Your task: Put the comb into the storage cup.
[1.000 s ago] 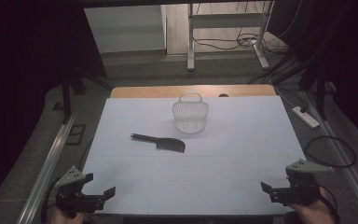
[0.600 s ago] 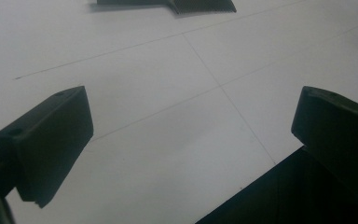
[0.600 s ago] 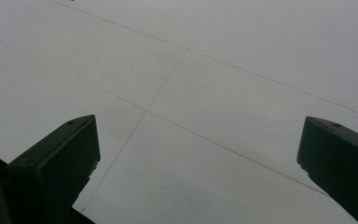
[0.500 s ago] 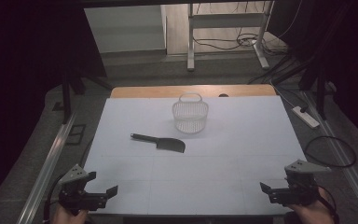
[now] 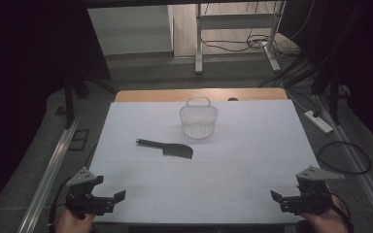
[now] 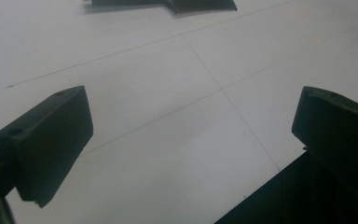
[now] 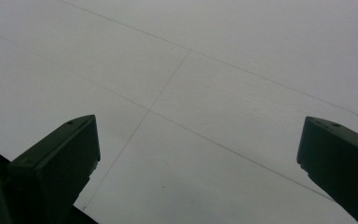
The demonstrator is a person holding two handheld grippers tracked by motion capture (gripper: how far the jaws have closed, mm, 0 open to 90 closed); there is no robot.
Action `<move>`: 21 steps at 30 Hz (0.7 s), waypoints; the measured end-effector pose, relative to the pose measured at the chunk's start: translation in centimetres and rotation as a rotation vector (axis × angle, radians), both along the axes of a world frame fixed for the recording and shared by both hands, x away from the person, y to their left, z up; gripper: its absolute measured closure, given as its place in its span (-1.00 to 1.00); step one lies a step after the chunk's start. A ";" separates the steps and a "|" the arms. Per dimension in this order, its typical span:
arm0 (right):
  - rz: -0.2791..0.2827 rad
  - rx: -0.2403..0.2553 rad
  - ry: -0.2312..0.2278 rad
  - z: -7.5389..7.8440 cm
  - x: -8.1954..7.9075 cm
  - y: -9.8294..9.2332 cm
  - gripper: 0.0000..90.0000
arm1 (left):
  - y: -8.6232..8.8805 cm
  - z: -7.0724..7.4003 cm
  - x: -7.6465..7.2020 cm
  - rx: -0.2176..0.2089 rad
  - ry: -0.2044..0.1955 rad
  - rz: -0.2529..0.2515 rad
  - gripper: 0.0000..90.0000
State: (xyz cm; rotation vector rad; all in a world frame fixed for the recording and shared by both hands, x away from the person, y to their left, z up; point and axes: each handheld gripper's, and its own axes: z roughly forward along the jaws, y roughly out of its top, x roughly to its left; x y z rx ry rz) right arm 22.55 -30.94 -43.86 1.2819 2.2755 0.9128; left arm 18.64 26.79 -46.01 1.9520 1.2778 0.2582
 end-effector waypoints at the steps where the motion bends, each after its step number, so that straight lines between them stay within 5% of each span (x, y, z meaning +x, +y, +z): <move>1: -0.001 0.001 -0.001 0.0 0.0 0.0 -1.00 | 0.0 0.0 0.1 -0.003 -0.001 -0.003 -1.00; 8: 0.002 0.007 0.000 0.0 0.0 0.0 -1.00 | -0.2 -0.3 1.5 -0.015 0.015 -0.037 -1.00; 21: 0.008 0.006 0.000 0.0 0.0 0.0 -1.00 | -1.4 -0.2 3.5 0.025 0.031 -0.074 -1.00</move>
